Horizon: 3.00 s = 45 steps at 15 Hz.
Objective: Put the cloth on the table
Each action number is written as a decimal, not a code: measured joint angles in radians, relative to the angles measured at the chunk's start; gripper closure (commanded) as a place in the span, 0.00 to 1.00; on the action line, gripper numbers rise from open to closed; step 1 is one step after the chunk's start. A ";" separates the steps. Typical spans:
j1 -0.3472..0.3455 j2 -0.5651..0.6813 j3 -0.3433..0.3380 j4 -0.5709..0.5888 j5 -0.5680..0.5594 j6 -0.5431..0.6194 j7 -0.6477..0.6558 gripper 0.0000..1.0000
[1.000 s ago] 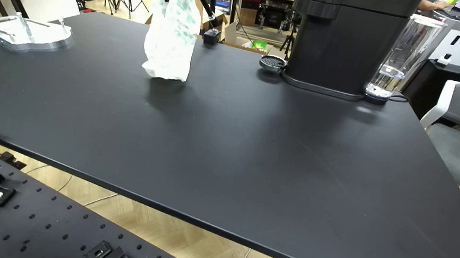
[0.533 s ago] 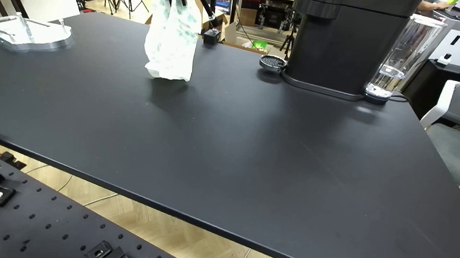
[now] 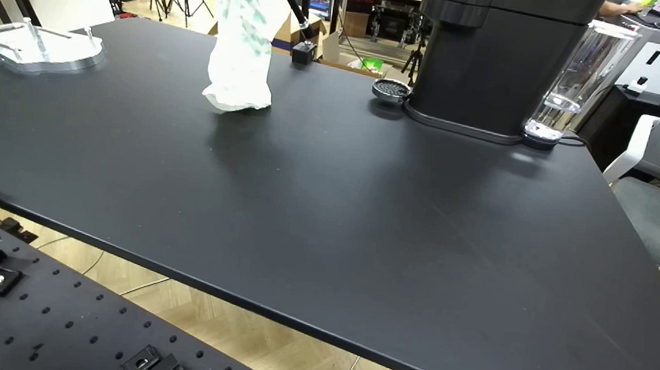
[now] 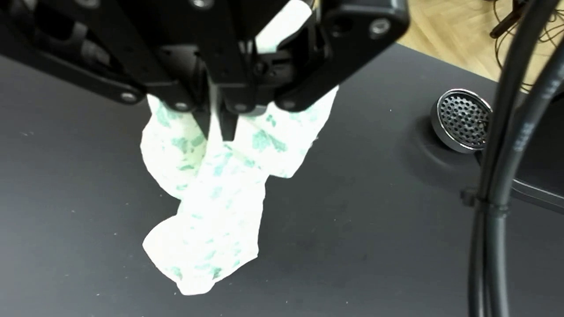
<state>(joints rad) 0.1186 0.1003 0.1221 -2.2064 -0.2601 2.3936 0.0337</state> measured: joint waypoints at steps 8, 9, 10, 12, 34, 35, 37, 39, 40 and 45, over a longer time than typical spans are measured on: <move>0.040 -0.256 0.045 -0.081 0.105 -0.170 -0.077 0.99; 0.047 -0.282 0.049 -0.092 0.117 -0.190 -0.083 0.99; 0.053 -0.303 0.052 -0.104 0.128 -0.207 -0.087 0.99; 0.055 -0.325 0.054 -0.129 0.130 -0.221 -0.084 0.99; -0.019 -0.165 0.030 -0.240 -0.005 -0.078 0.200 0.00; -0.014 -0.172 0.031 -0.240 0.008 -0.081 0.198 0.00; -0.008 -0.183 0.032 -0.240 0.022 -0.093 0.197 0.00; -0.008 -0.186 0.032 -0.240 0.024 -0.100 0.197 0.00; -0.008 -0.186 0.032 -0.240 0.023 -0.105 0.197 0.00; -0.031 -0.173 0.017 -0.248 -0.044 -0.105 0.219 0.00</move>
<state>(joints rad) 0.0879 -0.0728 0.1394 -2.4544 -0.3043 2.2886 0.2525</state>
